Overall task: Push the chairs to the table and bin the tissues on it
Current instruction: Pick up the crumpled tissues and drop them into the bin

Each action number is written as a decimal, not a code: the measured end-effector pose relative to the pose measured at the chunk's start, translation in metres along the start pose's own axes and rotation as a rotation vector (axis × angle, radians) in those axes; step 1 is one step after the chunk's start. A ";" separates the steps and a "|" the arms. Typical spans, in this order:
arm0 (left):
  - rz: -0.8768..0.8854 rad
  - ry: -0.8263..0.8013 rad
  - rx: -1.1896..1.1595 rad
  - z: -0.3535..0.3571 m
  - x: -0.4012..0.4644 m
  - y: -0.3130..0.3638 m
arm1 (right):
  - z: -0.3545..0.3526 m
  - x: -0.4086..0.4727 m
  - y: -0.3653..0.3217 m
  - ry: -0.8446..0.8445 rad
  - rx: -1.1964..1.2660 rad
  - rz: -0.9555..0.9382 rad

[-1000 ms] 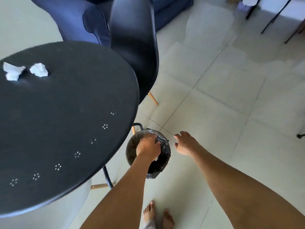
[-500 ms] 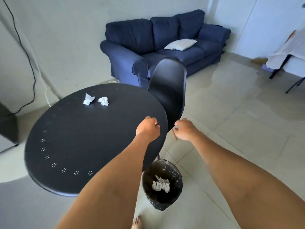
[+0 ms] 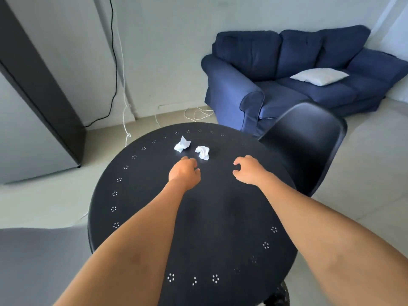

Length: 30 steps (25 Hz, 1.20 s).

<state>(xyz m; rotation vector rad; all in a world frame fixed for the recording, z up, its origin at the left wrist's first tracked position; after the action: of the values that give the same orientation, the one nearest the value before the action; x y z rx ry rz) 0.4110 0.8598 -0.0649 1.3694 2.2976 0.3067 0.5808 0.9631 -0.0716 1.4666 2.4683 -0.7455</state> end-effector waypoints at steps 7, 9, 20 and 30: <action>-0.077 0.030 0.032 -0.026 0.106 -0.064 | 0.012 0.113 -0.068 -0.051 -0.030 -0.092; -0.045 0.012 0.066 -0.023 0.133 -0.067 | 0.022 0.139 -0.079 -0.078 -0.024 -0.113; 0.002 -0.044 0.170 0.018 0.165 -0.054 | 0.035 0.159 -0.071 -0.022 0.002 -0.076; 0.243 -0.019 0.077 0.040 0.065 0.090 | -0.013 0.001 0.064 0.122 0.094 0.167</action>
<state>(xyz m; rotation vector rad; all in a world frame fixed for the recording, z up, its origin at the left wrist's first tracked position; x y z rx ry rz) 0.4737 0.9585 -0.0800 1.6867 2.1490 0.2817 0.6364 0.9950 -0.0817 1.7765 2.3870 -0.7694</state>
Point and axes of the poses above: each hand's wrist, its own x-axis towards the middle knuckle, its own z-axis out of the palm, y = z × x, the point moved 10 cm from there along x, towards the middle knuckle, and after that the axes turned 6 degrees about -y, right-handed, at the moved point
